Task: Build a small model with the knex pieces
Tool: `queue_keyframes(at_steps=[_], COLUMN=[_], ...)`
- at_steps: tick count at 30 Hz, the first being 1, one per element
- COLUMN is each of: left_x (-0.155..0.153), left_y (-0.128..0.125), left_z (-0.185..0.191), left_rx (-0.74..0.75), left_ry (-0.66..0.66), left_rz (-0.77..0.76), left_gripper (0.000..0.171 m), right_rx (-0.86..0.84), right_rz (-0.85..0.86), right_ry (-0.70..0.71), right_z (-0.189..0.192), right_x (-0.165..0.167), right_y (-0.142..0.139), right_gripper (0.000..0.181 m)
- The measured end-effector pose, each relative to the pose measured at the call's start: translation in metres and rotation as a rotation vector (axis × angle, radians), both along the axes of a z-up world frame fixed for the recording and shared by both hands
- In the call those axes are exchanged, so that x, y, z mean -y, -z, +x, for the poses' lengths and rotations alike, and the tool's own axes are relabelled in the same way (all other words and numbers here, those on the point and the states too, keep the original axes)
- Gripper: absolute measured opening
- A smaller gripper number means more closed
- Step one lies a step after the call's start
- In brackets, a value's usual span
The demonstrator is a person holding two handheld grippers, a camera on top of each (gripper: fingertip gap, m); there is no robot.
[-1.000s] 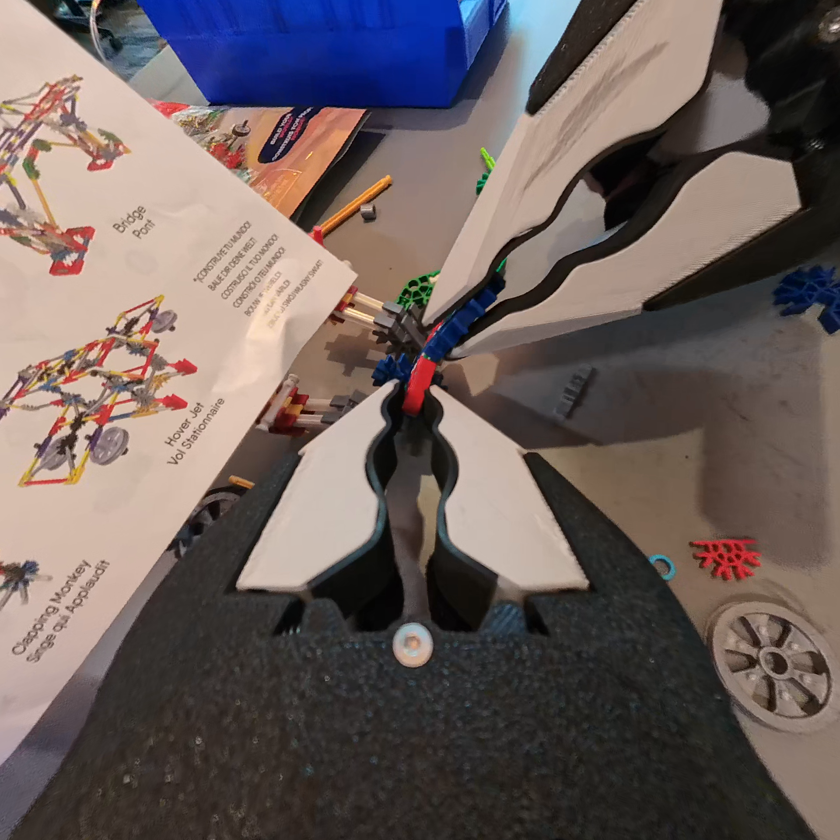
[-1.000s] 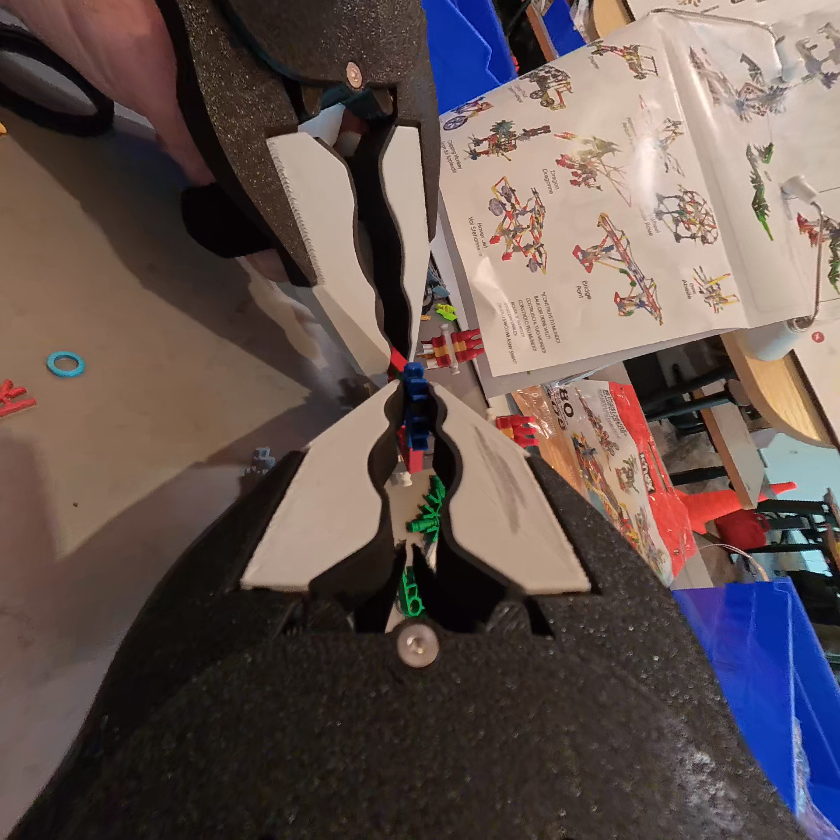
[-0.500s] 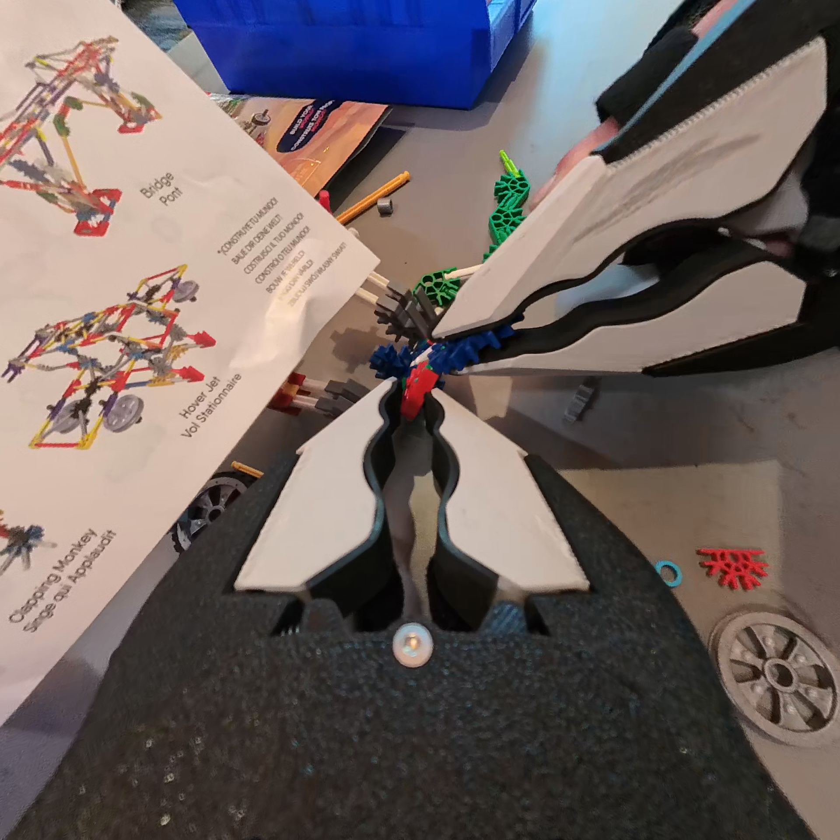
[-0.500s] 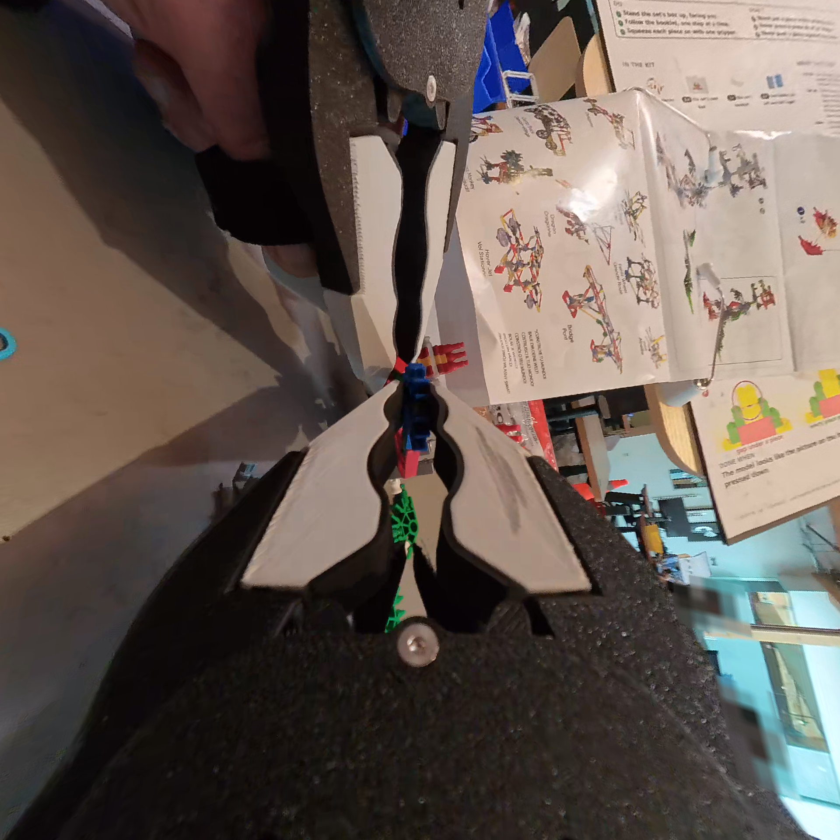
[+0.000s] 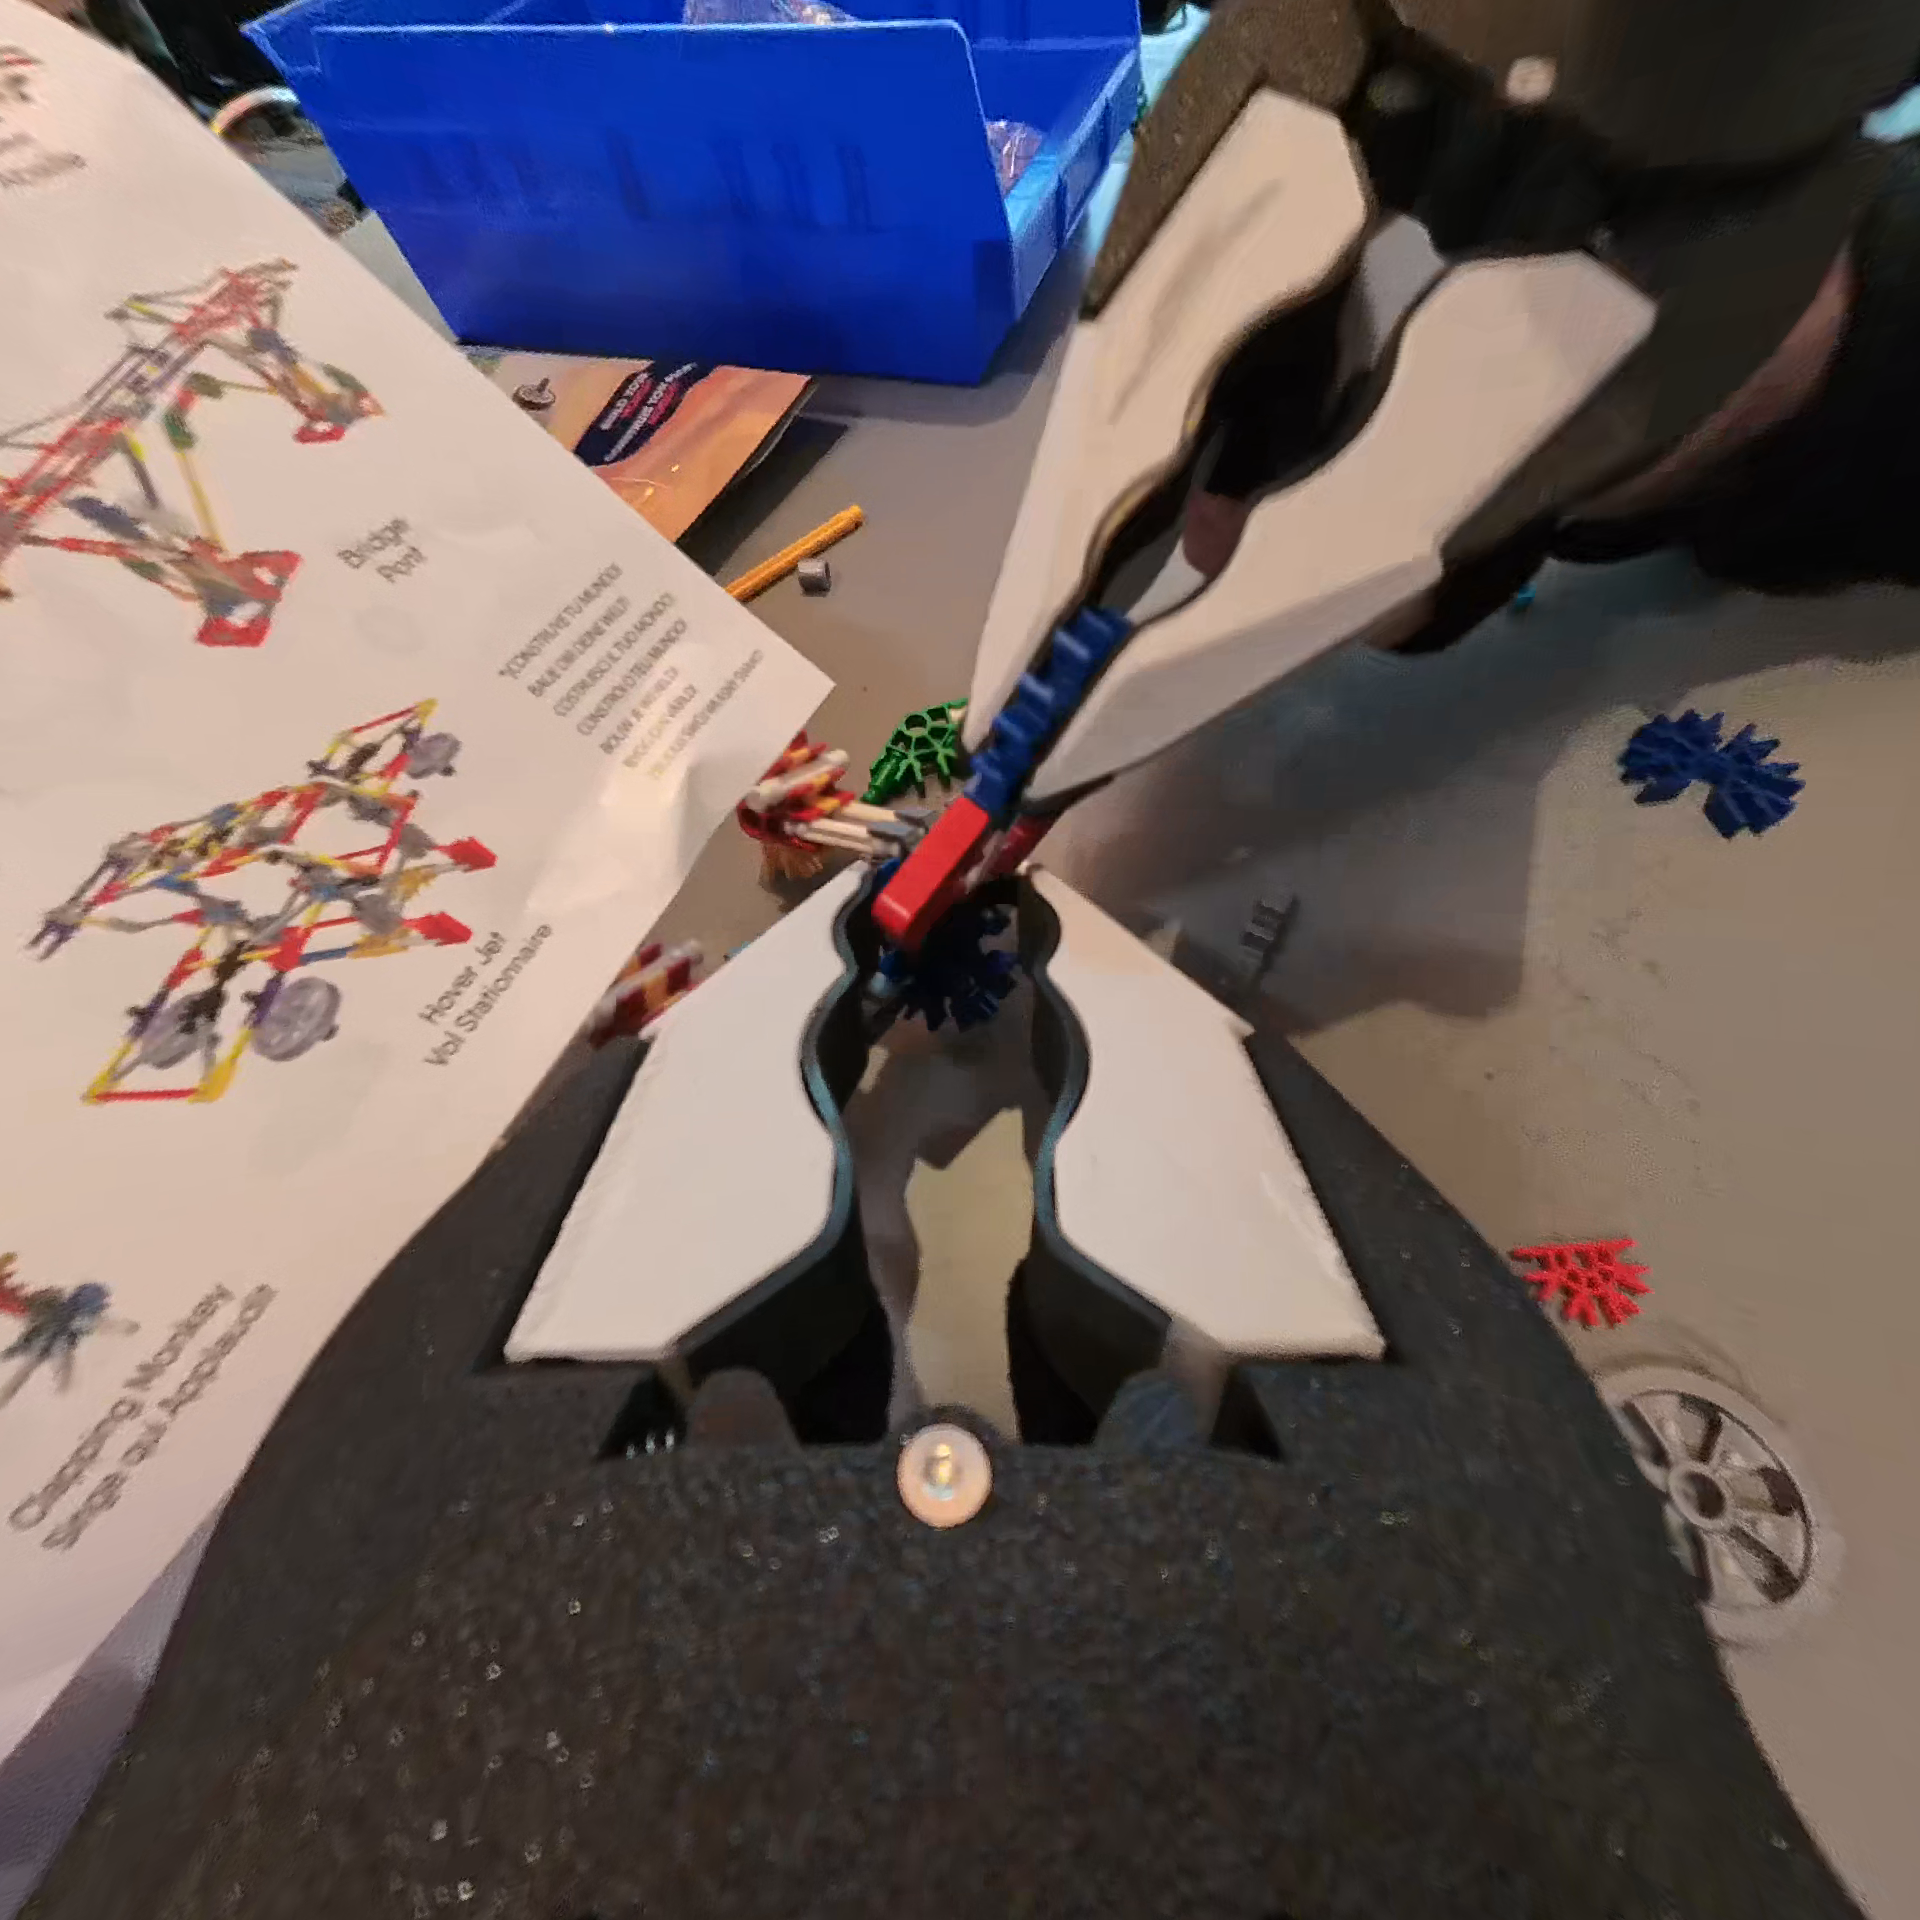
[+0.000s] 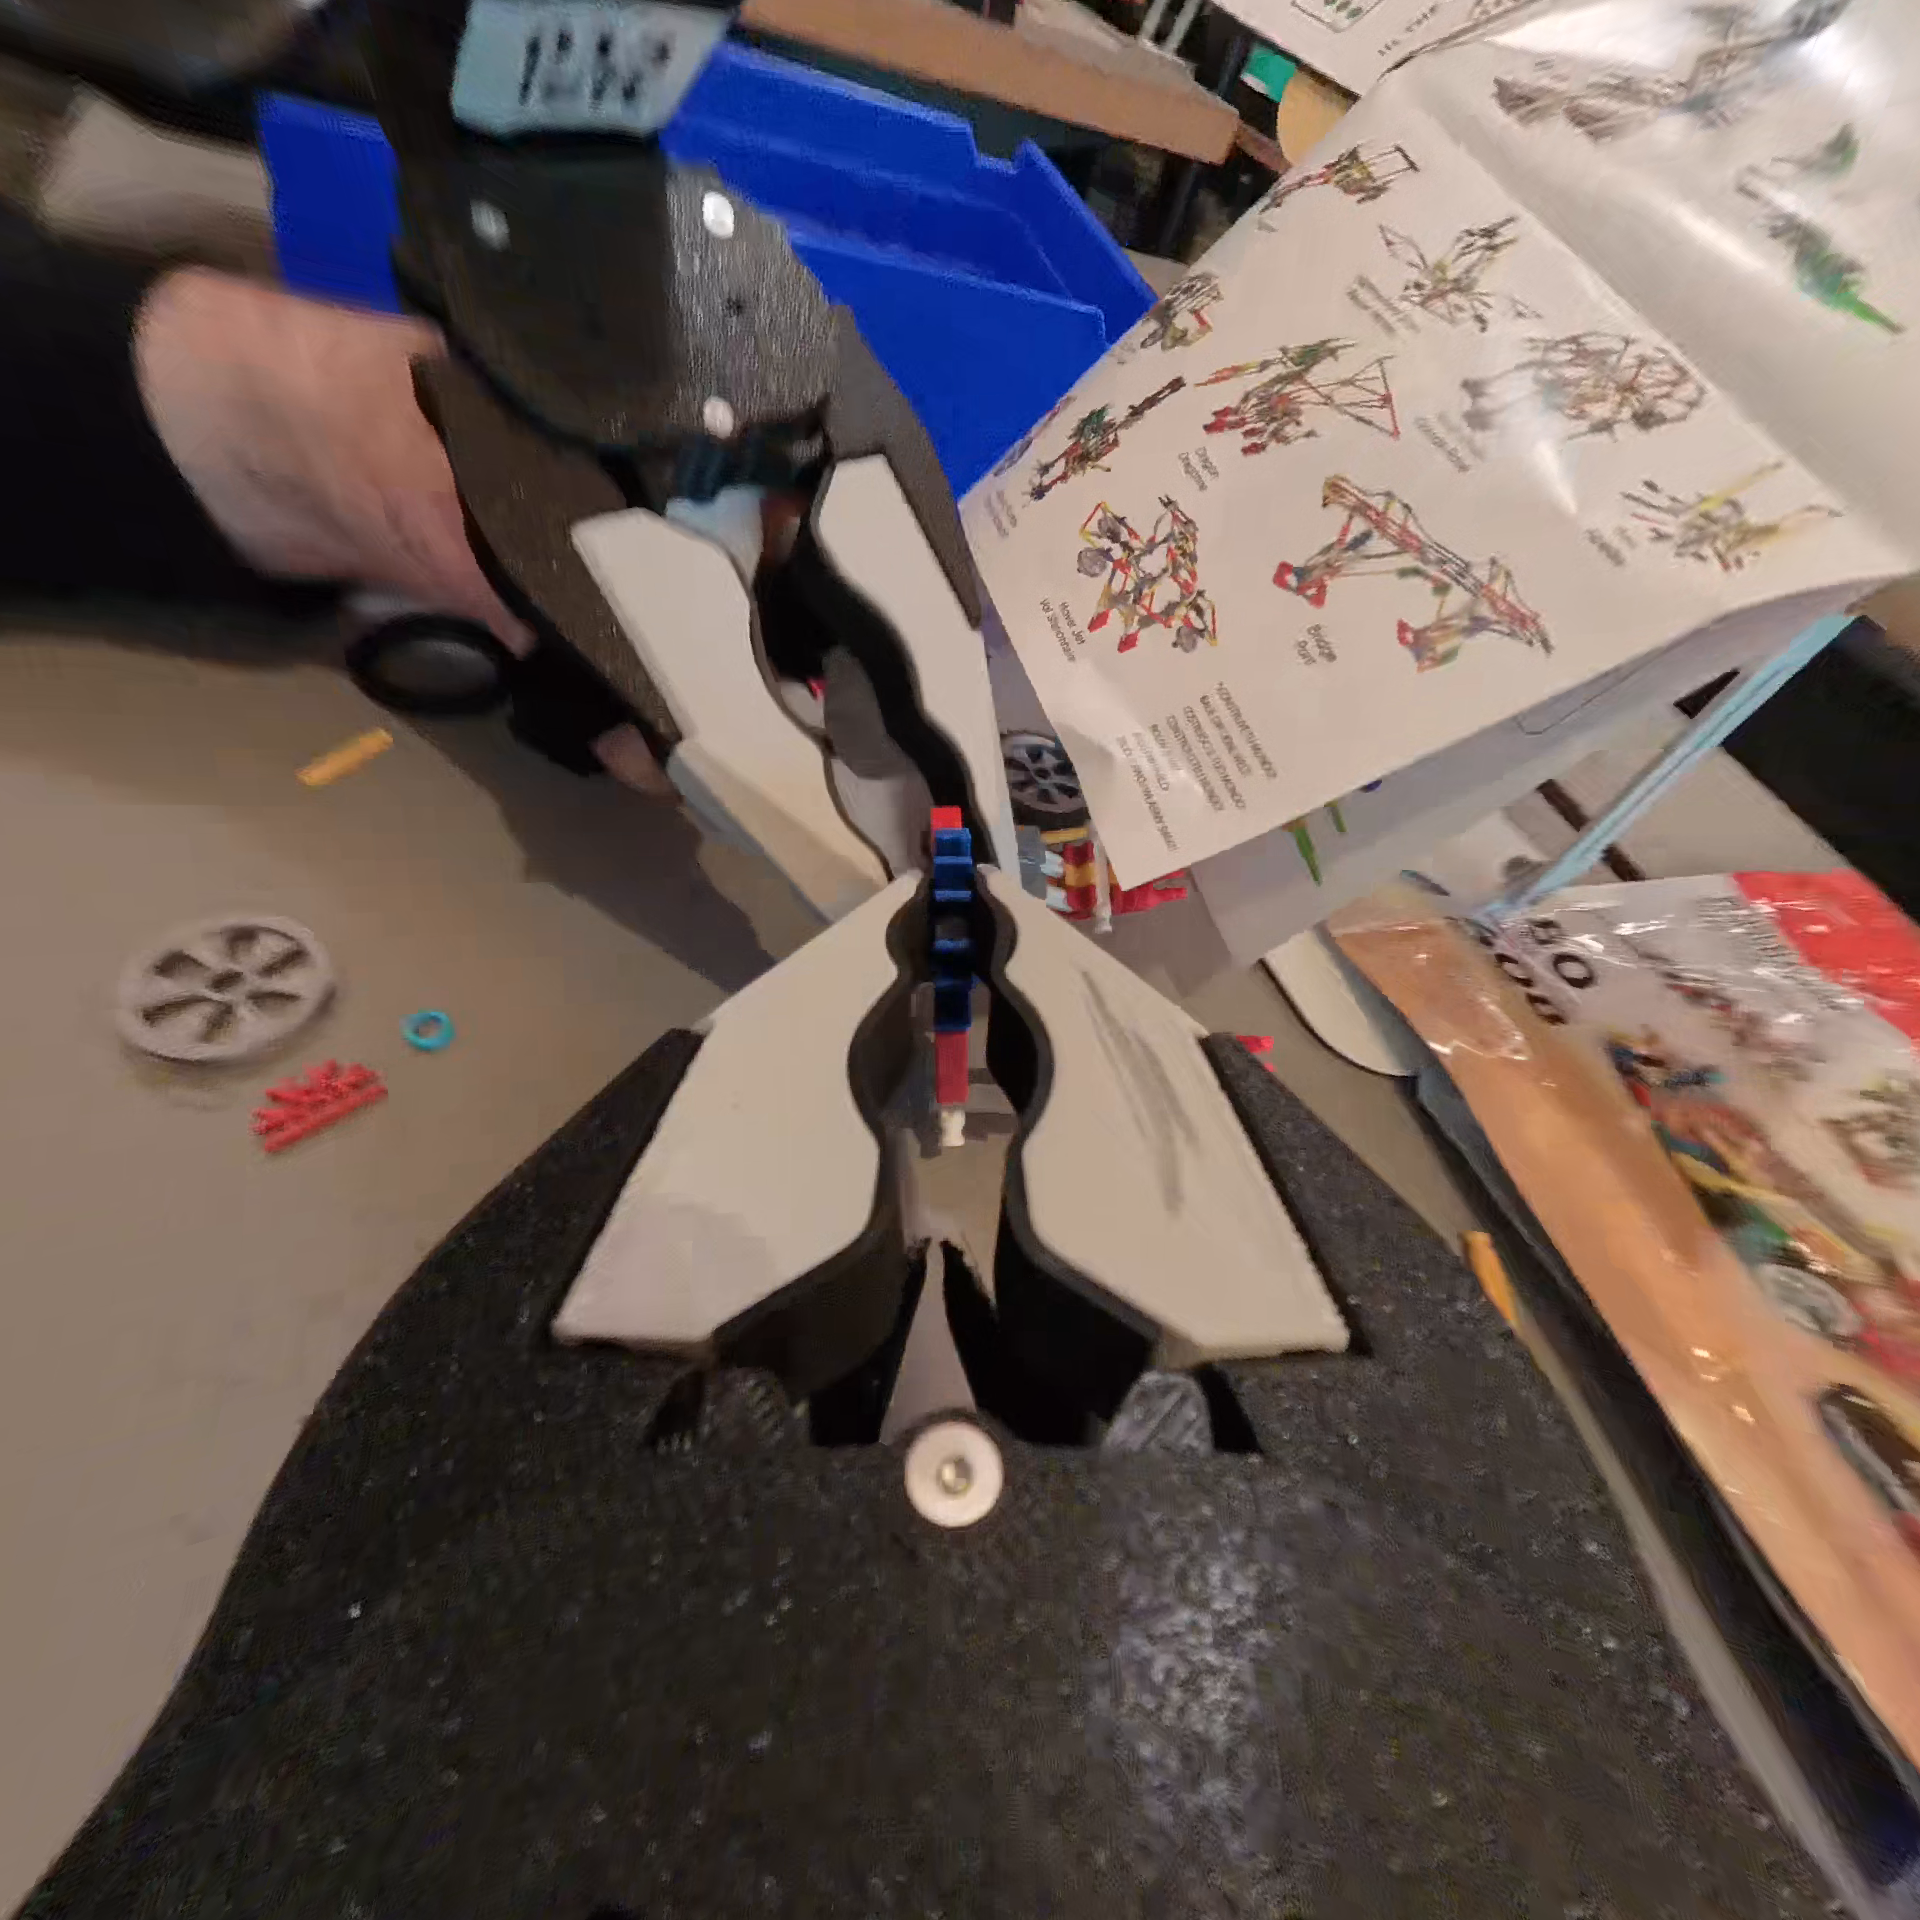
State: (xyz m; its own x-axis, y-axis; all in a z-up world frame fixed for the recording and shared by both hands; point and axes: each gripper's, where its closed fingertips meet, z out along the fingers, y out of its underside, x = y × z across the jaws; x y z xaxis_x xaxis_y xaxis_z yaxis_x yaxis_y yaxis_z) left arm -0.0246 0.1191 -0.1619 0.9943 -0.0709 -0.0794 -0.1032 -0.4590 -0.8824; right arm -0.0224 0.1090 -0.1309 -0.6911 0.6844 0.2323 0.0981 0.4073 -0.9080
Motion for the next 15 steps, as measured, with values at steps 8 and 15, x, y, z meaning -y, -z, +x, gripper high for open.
queue_keyframes(at_steps=[8, 15], left_x=[-0.005, -0.006], left_y=[0.002, 0.001], left_z=[0.011, 0.017], left_rx=[0.041, 0.114], left_ry=[0.048, 0.072], left_rz=[-0.009, -0.022], left_gripper=[0.016, 0.011], right_rx=[0.128, 0.179], right_rz=[-0.168, -0.12], right_ry=[-0.08, -0.104], right_z=[0.005, 0.01], right_x=[-0.001, -0.012], right_y=[-0.002, -0.001], right_gripper=[0.004, 0.01])
